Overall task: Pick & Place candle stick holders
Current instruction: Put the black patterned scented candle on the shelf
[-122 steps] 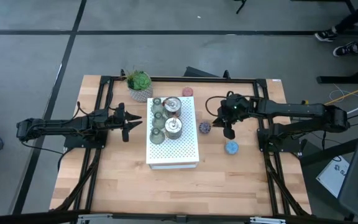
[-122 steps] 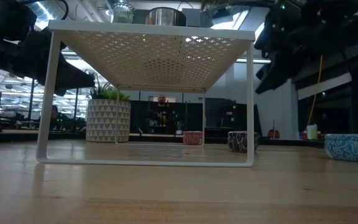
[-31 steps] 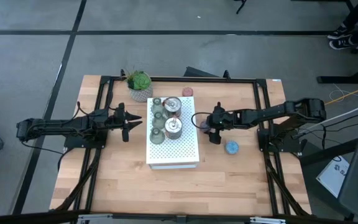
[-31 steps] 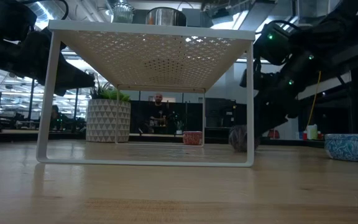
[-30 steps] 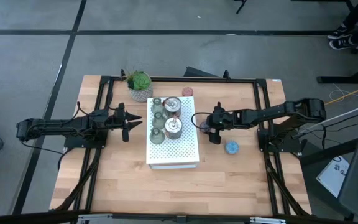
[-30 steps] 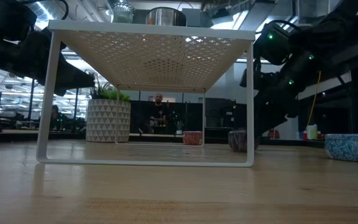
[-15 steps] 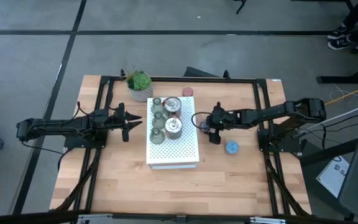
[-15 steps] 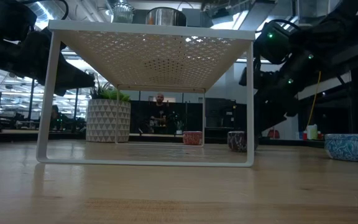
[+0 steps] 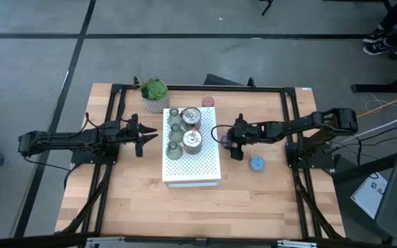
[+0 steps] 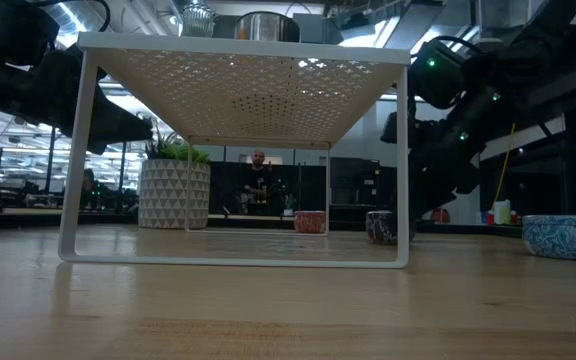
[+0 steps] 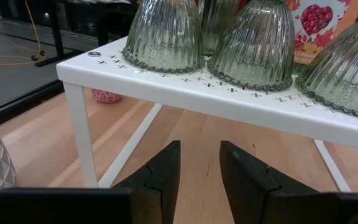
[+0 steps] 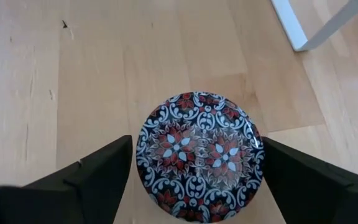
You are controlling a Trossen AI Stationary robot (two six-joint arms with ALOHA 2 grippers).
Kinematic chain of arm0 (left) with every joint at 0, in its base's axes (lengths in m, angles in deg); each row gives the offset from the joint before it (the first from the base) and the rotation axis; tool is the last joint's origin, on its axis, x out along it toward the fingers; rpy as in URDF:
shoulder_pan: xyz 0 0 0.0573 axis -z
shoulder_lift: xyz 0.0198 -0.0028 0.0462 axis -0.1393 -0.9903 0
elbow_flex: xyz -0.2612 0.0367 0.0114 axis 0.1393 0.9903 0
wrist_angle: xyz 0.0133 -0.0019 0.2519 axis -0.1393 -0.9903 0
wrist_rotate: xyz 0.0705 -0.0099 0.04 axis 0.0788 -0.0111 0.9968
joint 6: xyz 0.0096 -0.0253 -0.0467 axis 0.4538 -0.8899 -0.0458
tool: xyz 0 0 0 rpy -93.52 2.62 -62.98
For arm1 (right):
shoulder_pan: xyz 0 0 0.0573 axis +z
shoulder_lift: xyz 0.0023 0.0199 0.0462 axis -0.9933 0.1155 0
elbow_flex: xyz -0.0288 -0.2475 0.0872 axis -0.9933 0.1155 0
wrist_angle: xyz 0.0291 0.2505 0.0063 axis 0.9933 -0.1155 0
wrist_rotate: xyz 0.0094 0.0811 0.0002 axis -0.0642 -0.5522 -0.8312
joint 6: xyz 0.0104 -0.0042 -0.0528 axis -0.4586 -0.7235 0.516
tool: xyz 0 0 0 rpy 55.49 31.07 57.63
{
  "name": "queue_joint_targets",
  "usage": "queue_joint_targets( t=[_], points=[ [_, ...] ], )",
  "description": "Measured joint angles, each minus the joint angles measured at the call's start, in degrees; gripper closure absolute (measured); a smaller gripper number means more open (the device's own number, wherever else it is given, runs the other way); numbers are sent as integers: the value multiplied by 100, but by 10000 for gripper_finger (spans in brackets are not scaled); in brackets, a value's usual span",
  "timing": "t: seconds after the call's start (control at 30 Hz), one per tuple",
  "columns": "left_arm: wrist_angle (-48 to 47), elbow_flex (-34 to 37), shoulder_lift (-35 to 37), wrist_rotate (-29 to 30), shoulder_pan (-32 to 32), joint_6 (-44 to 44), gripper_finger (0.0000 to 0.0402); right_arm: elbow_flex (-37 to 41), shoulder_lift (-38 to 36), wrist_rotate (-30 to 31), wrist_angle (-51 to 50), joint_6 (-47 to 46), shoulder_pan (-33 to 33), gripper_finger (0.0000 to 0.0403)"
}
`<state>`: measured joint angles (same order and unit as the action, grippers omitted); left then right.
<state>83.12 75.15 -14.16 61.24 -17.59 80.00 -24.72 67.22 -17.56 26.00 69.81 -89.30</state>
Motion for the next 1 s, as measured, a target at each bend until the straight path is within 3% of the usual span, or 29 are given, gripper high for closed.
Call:
queue_joint_targets(
  t=[0.2, 0.7, 1.0],
  points=[
    [-1, 2, 0, 0, -1, 0, 294, -13, -6, 0, -80, -141, 0, 117],
    [1, 2, 0, 0, -2, 0, 294, -22, -89, -449, -332, -550, -2, 118],
    [1, 2, -2, 0, -2, 1, 294, 15, -748, -548, -990, -906, 0, 118]
  ],
)
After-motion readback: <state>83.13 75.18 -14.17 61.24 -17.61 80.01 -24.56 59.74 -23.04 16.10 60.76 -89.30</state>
